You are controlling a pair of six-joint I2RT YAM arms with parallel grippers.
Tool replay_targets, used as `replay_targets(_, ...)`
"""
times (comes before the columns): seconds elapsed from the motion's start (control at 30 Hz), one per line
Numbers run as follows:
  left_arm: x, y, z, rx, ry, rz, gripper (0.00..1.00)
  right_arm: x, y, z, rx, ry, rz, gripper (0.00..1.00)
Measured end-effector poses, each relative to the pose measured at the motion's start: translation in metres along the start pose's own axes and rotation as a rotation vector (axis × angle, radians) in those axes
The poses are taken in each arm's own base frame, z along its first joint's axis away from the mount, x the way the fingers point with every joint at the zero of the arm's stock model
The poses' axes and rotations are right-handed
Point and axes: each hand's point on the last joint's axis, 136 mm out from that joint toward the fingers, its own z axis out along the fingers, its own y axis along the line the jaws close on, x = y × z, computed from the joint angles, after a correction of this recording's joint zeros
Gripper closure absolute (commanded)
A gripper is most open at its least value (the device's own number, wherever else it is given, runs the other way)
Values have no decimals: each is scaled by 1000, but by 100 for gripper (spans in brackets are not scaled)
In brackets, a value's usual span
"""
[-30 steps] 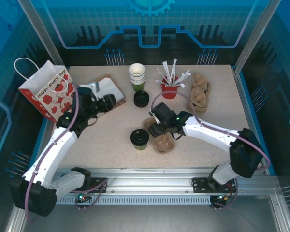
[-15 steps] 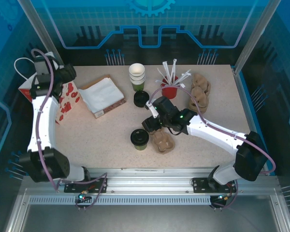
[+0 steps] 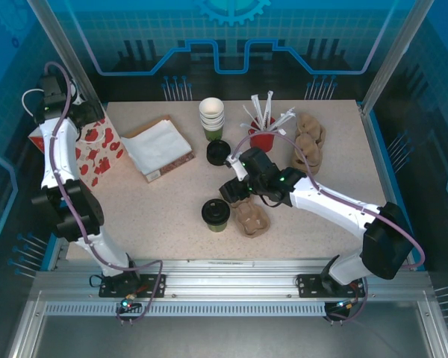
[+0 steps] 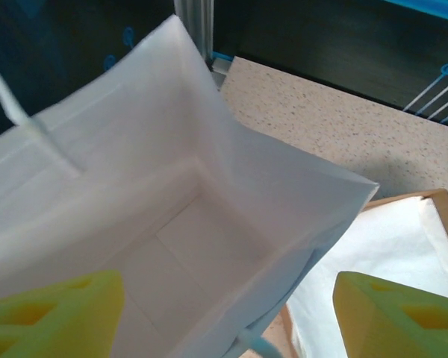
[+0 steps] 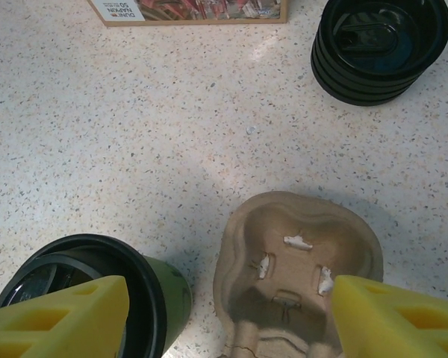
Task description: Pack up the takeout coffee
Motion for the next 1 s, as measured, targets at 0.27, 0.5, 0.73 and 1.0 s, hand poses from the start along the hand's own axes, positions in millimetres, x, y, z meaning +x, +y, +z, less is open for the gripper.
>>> replay_targets(0.27, 2, -9, 11, 52, 74, 0, 62, 3, -5, 4, 3, 12, 11, 27)
replay_targets(0.5, 8, -13, 18, 63, 148, 20, 84, 6, -5, 8, -2, 27, 14, 27)
replay_targets(0.73, 5, -15, 8, 24, 172, 73, 99, 8, -4, 10, -10, 37, 15, 27)
replay_targets(1.0, -11, -40, -46, -82, 96, 282, 100, 11, -7, 7, 1, 49, 21, 27)
